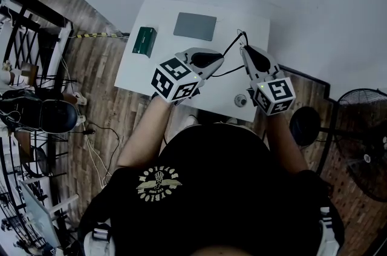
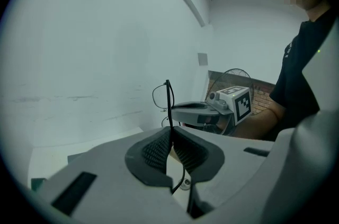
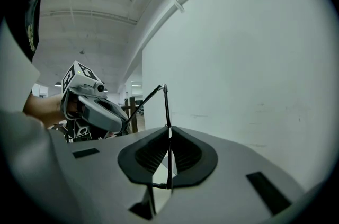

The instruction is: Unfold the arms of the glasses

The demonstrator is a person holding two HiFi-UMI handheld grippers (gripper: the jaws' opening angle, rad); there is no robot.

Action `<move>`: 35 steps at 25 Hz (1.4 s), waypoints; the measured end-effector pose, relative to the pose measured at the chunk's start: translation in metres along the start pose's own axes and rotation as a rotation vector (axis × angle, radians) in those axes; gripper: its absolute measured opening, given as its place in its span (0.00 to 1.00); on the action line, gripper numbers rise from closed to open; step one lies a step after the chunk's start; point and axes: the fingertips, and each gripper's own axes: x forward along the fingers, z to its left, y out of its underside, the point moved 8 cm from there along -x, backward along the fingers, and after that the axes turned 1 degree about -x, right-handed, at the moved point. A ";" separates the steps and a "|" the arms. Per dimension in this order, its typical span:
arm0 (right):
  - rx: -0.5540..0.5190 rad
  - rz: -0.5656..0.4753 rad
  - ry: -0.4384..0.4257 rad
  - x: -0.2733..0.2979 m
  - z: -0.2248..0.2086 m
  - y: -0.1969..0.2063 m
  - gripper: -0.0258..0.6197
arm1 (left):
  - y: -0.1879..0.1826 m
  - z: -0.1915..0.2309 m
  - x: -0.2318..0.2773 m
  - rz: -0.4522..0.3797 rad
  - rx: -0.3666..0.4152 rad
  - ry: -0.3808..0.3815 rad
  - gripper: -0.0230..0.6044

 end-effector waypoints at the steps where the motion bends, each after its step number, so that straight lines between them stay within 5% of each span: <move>1: 0.000 0.001 0.001 0.000 0.000 0.000 0.07 | 0.000 0.001 -0.002 -0.002 -0.004 -0.001 0.07; 17: -0.074 0.039 0.007 0.012 0.004 0.013 0.07 | 0.000 0.018 -0.034 -0.009 -0.002 -0.065 0.07; 35: -0.404 0.103 0.046 0.031 0.023 0.017 0.07 | 0.012 0.032 -0.060 0.016 0.004 -0.055 0.07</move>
